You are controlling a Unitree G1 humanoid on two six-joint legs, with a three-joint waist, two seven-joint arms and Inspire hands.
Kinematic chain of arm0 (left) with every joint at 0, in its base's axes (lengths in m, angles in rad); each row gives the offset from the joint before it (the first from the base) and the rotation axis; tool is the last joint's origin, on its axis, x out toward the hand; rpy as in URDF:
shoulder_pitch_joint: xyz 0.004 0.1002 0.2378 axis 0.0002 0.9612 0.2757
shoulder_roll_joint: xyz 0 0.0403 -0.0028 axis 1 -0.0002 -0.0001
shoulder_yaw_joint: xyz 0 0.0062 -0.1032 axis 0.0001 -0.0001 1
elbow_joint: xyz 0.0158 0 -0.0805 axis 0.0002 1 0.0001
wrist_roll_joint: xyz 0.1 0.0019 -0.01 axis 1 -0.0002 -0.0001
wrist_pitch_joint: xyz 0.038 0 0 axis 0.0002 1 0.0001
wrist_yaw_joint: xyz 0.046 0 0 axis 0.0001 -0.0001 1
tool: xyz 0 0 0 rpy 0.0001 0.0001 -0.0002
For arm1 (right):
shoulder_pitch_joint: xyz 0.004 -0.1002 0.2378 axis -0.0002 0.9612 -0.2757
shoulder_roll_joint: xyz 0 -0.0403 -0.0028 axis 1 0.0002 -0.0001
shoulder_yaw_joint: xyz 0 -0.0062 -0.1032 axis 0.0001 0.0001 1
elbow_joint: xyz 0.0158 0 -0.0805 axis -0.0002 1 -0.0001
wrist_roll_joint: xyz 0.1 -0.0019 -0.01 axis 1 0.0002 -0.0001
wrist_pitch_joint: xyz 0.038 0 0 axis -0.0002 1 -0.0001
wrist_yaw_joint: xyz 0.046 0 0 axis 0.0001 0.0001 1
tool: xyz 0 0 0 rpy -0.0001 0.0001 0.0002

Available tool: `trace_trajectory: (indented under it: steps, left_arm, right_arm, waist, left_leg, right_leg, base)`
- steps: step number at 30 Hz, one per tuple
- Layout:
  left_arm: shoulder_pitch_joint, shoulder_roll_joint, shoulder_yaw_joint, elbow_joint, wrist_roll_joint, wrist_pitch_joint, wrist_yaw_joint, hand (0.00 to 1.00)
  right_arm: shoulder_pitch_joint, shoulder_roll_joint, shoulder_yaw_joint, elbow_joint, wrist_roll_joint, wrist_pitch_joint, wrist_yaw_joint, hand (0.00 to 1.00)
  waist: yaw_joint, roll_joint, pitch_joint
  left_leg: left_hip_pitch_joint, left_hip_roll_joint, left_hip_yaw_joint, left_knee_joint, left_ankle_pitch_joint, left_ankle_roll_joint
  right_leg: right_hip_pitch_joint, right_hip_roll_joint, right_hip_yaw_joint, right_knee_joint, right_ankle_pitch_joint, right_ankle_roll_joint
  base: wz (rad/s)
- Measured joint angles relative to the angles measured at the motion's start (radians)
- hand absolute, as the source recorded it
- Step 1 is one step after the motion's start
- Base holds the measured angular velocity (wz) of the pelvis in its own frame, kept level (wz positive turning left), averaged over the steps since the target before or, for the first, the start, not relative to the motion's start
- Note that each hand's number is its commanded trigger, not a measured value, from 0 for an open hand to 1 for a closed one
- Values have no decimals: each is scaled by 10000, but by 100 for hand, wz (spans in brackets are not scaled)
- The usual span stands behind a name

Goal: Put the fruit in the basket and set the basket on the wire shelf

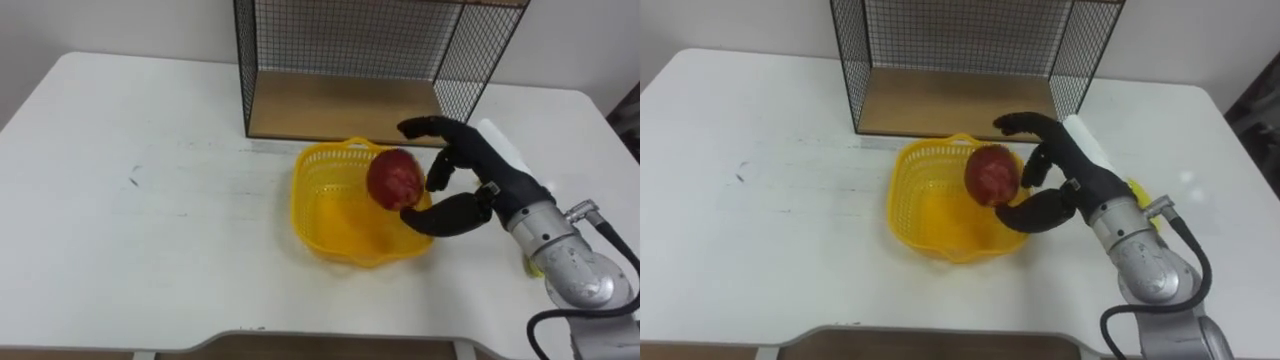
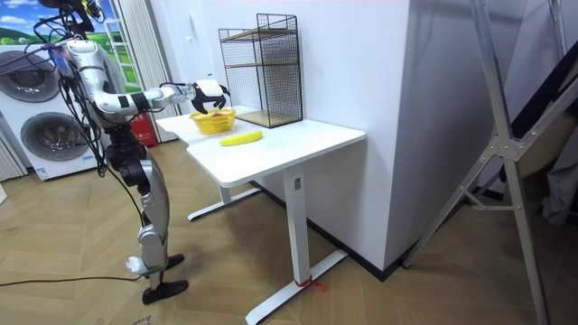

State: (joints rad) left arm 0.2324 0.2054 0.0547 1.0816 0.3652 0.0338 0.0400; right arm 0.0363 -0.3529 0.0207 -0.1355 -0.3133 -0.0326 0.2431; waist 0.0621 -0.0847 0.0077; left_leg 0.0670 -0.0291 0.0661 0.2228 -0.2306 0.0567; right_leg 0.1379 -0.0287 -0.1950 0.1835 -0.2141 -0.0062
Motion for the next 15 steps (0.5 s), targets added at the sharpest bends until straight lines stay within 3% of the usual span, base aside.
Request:
trace_trajectory:
  steps: [15]
  left_arm:
    - [45,7,-17,4,-5,14,32,0]
  right_arm:
    - [41,68,66,5,23,12,10,0]
  waist:
    - [-38,23,-22]
  left_leg:
    - [-1,0,20,-3,0,1]
  right_leg:
    - [32,-33,-5,7,1,0]
  base:
    - [0]
